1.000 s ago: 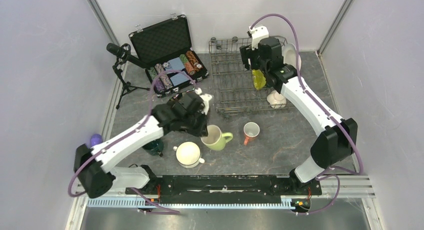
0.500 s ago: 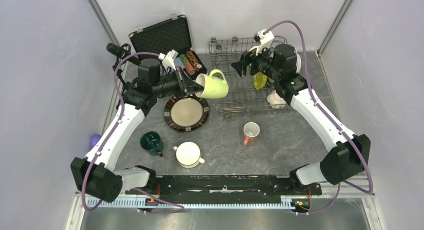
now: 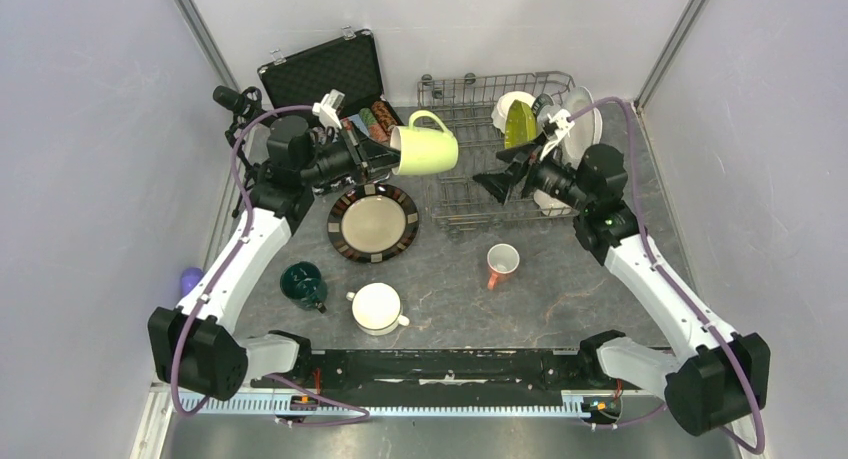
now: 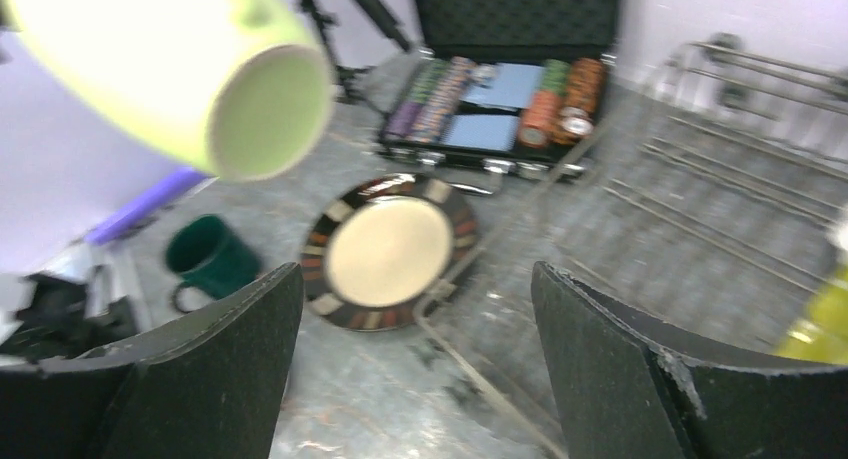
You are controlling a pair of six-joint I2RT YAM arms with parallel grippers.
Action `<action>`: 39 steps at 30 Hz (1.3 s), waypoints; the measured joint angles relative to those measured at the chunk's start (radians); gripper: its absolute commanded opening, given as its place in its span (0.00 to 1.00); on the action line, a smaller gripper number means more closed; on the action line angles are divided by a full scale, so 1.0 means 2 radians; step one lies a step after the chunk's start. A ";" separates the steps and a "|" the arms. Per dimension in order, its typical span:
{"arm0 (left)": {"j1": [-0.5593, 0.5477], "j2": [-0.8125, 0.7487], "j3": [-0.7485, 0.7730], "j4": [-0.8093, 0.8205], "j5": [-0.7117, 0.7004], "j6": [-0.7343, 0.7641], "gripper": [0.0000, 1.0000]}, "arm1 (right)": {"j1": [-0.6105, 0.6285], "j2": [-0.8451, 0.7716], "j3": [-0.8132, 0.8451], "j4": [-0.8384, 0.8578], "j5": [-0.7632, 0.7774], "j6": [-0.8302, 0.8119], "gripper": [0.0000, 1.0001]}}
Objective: Load the mixed dishes into the dish rack
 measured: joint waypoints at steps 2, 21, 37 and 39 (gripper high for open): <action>0.000 0.003 -0.010 0.030 0.013 -0.024 0.02 | 0.000 -0.010 -0.024 0.044 -0.042 0.035 0.91; -0.071 0.047 -0.020 0.186 0.069 -0.138 0.02 | 0.042 0.062 -0.019 0.312 -0.160 0.266 0.98; -0.078 0.055 -0.020 0.188 0.080 -0.138 0.02 | 0.045 0.079 -0.014 0.373 -0.160 0.341 0.50; -0.078 0.055 -0.020 0.187 0.080 -0.138 0.10 | 0.045 0.082 -0.014 0.380 -0.160 0.347 0.34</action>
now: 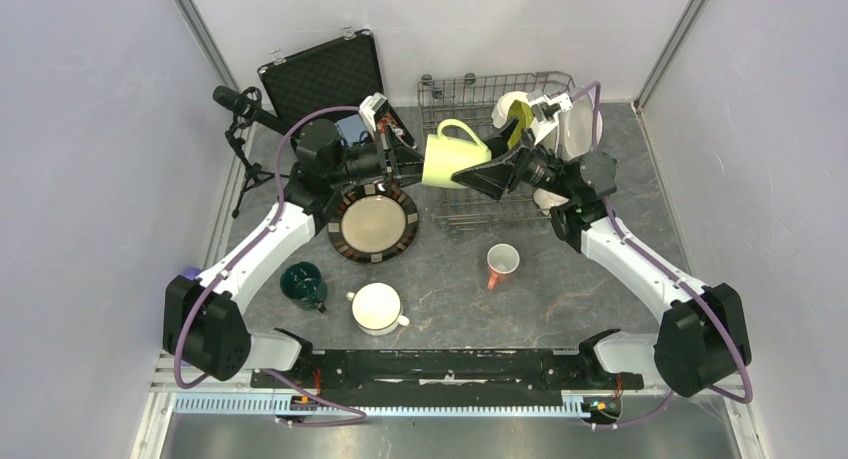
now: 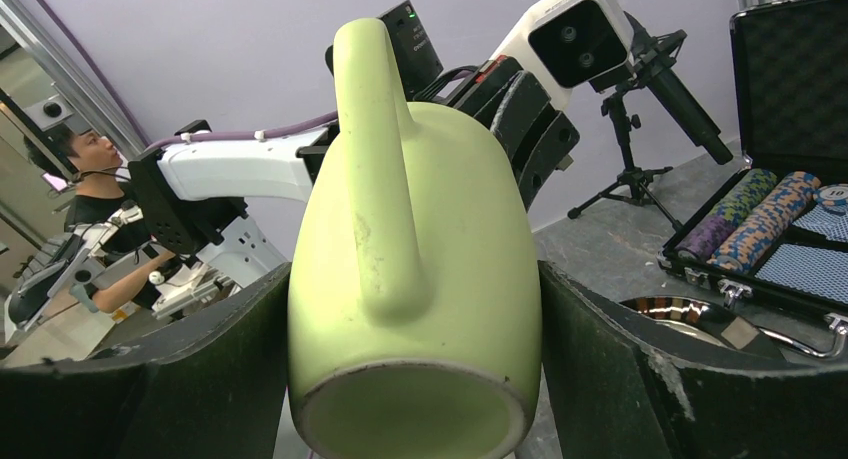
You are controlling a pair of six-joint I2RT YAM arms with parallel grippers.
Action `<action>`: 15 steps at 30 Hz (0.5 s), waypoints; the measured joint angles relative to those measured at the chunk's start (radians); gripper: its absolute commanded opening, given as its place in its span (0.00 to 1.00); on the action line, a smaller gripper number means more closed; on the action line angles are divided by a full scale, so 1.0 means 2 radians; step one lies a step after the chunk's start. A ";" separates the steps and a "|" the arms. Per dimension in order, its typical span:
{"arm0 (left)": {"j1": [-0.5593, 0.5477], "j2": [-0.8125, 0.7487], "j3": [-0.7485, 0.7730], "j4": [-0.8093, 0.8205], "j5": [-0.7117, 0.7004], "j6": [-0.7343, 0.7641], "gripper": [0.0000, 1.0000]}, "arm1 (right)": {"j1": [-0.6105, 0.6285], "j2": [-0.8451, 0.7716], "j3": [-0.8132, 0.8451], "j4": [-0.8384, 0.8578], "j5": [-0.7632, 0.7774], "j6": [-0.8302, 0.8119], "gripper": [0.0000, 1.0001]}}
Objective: Load the mixed dishes into the dish rack
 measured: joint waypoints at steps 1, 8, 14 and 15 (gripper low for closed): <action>0.000 0.000 0.000 -0.001 0.000 0.000 0.21 | 0.000 0.001 0.000 0.002 0.000 0.002 0.28; 0.002 0.000 0.011 -0.043 -0.015 0.036 0.63 | 0.002 0.002 0.003 -0.058 0.005 -0.013 0.00; 0.026 -0.002 -0.001 -0.070 -0.036 0.055 0.81 | -0.013 -0.009 0.018 -0.182 0.045 -0.069 0.00; 0.034 -0.004 -0.007 -0.076 -0.040 0.059 0.87 | -0.017 -0.011 0.022 -0.201 0.054 -0.079 0.00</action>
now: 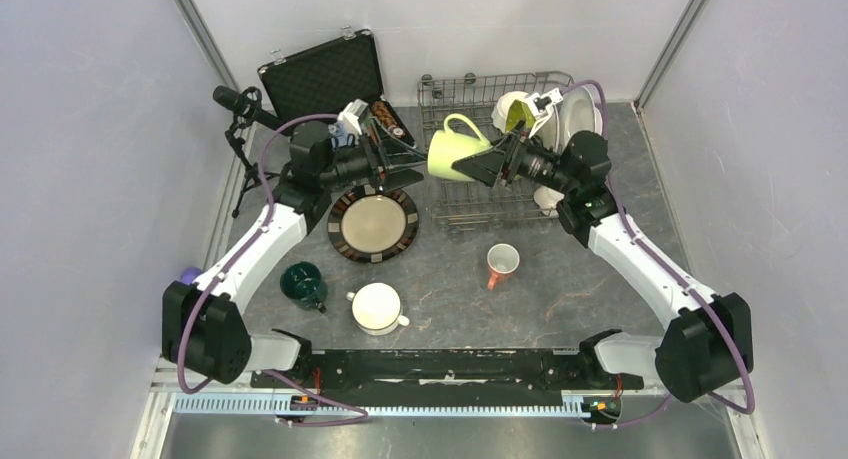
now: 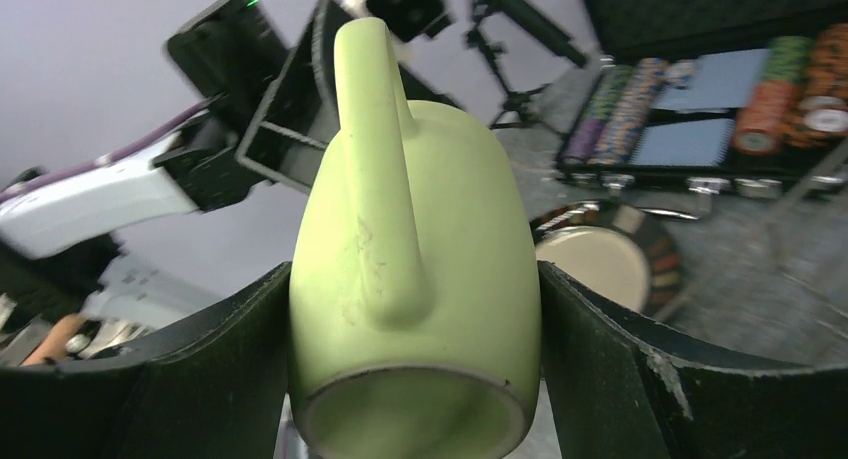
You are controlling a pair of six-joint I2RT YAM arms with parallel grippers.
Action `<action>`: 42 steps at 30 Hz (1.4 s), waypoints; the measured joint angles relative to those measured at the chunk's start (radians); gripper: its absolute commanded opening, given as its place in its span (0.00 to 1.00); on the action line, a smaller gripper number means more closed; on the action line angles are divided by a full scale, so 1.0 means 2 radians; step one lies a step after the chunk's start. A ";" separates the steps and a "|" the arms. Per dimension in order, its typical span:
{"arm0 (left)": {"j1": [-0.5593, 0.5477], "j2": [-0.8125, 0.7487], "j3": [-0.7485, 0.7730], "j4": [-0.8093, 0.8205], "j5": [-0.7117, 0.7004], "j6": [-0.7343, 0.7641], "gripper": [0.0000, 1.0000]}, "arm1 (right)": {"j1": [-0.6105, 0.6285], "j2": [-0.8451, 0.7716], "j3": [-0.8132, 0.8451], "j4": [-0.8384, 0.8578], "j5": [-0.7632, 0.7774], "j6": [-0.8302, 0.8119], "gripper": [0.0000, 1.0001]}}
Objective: Load the mixed dishes into the dish rack
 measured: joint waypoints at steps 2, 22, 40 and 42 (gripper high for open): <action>0.016 -0.009 -0.012 -0.019 -0.013 0.013 0.96 | -0.007 -0.001 0.015 -0.048 0.025 -0.025 0.00; 0.024 -0.126 -0.100 -0.231 -0.280 0.201 1.00 | 0.010 0.368 0.500 -0.504 0.421 -0.295 0.00; 0.022 -0.131 -0.112 -0.245 -0.313 0.228 1.00 | -0.001 0.554 0.570 -0.380 0.514 -0.339 0.00; 0.022 -0.131 -0.112 -0.246 -0.313 0.230 1.00 | -0.002 0.560 0.570 -0.369 0.517 -0.339 0.00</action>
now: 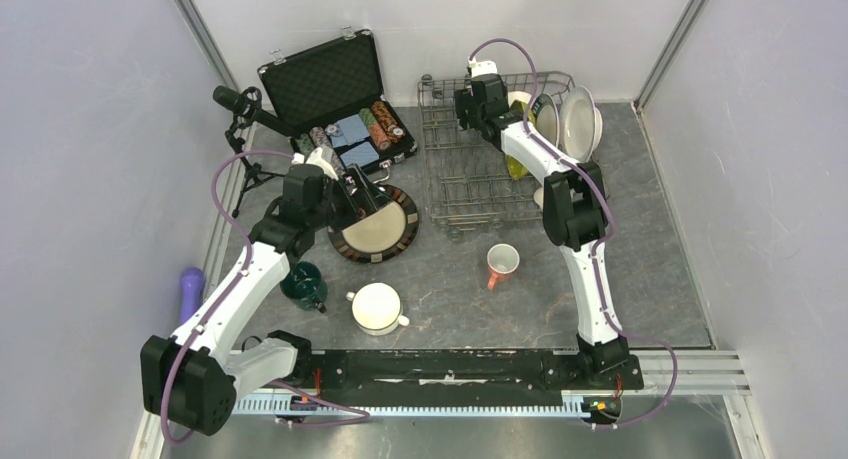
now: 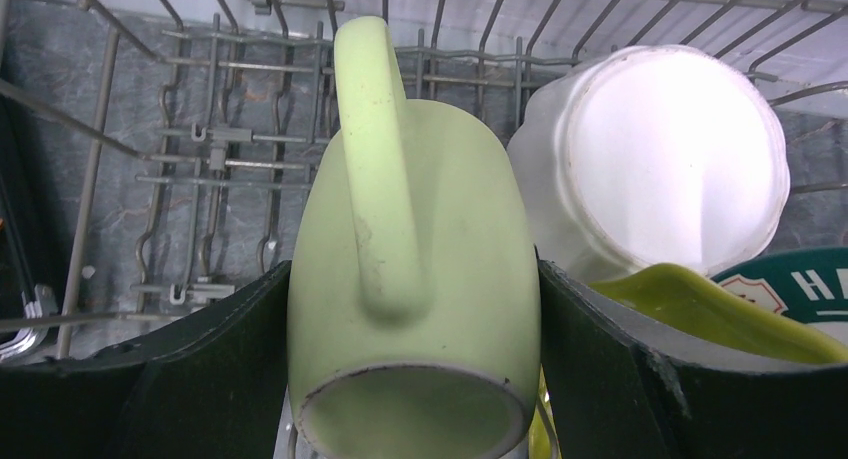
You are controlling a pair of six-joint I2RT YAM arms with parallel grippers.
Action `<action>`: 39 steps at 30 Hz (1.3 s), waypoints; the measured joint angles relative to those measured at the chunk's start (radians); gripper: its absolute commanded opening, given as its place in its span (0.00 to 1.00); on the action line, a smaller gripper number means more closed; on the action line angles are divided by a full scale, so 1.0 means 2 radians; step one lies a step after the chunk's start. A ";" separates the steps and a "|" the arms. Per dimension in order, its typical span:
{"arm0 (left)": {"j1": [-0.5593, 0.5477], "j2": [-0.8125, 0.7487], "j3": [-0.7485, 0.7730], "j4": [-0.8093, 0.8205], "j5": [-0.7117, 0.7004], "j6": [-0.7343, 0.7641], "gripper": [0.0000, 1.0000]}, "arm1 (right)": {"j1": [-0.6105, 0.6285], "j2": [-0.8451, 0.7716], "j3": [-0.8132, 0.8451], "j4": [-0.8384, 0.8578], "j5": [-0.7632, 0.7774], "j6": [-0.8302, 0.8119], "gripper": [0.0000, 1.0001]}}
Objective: Load the mixed dishes into the dish rack
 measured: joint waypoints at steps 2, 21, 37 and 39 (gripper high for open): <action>0.000 -0.001 0.000 -0.003 0.000 0.003 1.00 | -0.001 0.005 0.000 0.014 0.006 -0.002 0.00; 0.000 -0.002 0.002 -0.012 0.003 0.024 1.00 | -0.004 0.029 0.000 0.046 0.008 -0.003 0.00; -0.011 -0.001 0.002 -0.016 0.027 0.026 0.98 | 0.027 -0.196 -0.125 -0.078 -0.067 -0.037 0.03; -0.028 -0.001 0.002 -0.019 0.025 0.026 0.98 | 0.032 -0.244 -0.150 -0.091 -0.083 -0.040 0.04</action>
